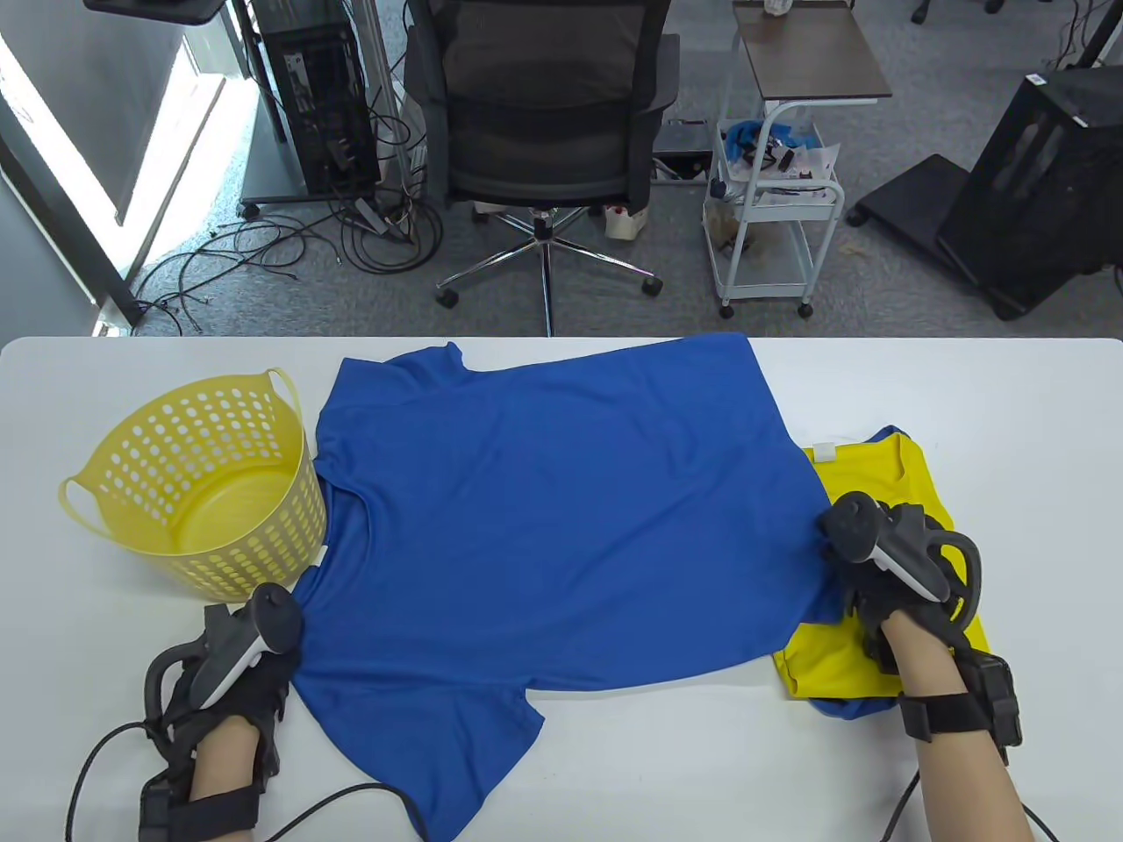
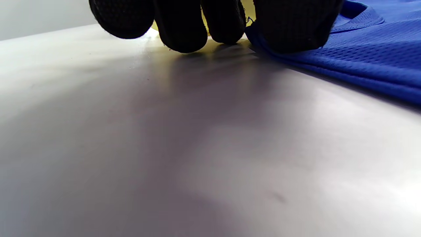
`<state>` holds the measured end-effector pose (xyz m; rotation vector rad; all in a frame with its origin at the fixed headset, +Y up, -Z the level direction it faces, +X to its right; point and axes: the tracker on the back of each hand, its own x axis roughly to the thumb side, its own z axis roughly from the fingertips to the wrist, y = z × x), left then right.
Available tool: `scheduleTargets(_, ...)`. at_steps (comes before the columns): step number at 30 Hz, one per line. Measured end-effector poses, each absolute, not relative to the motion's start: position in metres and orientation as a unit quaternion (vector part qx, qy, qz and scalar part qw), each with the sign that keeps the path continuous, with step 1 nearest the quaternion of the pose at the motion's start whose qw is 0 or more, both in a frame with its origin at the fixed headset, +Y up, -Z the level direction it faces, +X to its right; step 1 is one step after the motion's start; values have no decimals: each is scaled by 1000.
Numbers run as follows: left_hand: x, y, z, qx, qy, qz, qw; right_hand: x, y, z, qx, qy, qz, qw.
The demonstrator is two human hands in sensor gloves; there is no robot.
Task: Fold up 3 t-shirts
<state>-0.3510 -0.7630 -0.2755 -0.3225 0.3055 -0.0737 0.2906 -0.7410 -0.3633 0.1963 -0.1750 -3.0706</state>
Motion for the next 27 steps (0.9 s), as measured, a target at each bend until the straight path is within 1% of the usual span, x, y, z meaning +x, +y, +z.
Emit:
scheduleTargets(2, -351, -763, -275, -158, 154, -39, 975, 288, -747, -364, 65, -67, -994, 51)
scheduleTargets(6, -349, -763, -275, -152, 156, -45, 975, 288, -752, -367, 66, -81, -993, 60)
scheduleTargets(12, -348, -762, -274, -143, 151, -52, 977, 285, -754, -367, 66, -68, -993, 67)
scheduleTargets(15, -350, -762, -272, -158, 154, -38, 975, 283, -755, -367, 58, -58, -994, 77)
scheduleTargets(16, -351, -763, -273, -147, 153, -42, 976, 282, -755, -366, 58, -57, -994, 79)
scheduleTargets(20, -350, -765, -275, -144, 160, -49, 975, 275, -758, -366, 47, -54, -992, 102)
scheduleTargets(27, -353, -766, -275, -130, 173, -47, 975, 269, -765, -367, 27, -72, -989, 127)
